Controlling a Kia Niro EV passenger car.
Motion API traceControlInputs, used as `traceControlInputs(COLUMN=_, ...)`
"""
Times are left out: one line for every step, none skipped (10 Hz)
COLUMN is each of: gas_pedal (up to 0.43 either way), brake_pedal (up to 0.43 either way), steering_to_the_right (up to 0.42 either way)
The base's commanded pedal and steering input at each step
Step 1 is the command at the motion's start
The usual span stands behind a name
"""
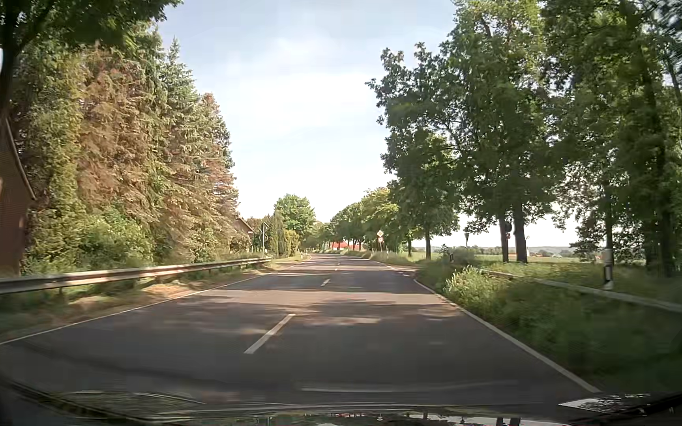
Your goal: Follow the waypoints while adhering to traffic rules and regulations
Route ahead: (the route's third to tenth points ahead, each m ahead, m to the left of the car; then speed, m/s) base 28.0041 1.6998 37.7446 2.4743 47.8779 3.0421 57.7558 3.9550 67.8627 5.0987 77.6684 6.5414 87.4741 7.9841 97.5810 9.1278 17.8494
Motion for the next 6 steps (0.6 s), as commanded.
traceControlInputs(gas_pedal=0.000, brake_pedal=0.000, steering_to_the_right=-0.004)
traceControlInputs(gas_pedal=0.000, brake_pedal=0.000, steering_to_the_right=-0.004)
traceControlInputs(gas_pedal=0.000, brake_pedal=0.000, steering_to_the_right=-0.005)
traceControlInputs(gas_pedal=0.000, brake_pedal=0.006, steering_to_the_right=-0.006)
traceControlInputs(gas_pedal=0.000, brake_pedal=0.055, steering_to_the_right=-0.006)
traceControlInputs(gas_pedal=0.000, brake_pedal=0.110, steering_to_the_right=-0.006)
